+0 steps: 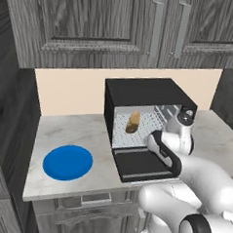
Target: Pull the toaster oven rack outwards. Pick up the baguette from the plate and place it on the toaster oven rack. Close the toaster oven door fully and set the temperature to the lowest setting.
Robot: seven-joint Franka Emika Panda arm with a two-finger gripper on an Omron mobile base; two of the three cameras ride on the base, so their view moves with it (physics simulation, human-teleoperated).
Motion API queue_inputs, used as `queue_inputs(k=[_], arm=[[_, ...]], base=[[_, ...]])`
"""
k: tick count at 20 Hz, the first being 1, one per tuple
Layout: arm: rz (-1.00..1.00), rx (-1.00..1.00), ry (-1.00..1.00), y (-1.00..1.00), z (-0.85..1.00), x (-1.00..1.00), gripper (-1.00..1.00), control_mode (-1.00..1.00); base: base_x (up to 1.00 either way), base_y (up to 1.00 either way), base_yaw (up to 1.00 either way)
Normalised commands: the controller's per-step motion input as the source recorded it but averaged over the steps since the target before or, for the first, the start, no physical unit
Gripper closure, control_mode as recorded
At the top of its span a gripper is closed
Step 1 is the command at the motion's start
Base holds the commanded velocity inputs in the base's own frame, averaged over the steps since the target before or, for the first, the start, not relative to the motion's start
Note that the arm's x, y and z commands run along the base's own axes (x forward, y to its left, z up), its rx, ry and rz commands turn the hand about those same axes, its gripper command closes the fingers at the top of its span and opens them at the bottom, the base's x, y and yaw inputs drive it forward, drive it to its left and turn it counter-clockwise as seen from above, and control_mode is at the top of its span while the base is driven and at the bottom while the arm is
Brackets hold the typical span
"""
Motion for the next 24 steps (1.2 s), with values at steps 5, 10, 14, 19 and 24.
queue_inputs(k=[5,10,14,19,24], arm=[[0.0,0.0,0.0,0.0,-0.09,0.42,-1.0,-1.0],[0.0,0.0,0.05,0.0,-0.09,0.16,-1.0,-1.0],[0.0,0.0,0.04,0.0,0.0,-0.03,-1.0,-1.0],[0.0,0.0,0.06,0.0,0.0,-0.57,-1.0,-1.0],[0.0,0.0,0.03,0.0,-0.01,-0.45,-1.0,-1.0]], base=[[0.0,0.0,0.0],[0.0,0.0,0.0],[0.0,0.0,0.0],[0.0,0.0,0.0],[0.0,0.0,0.0]])
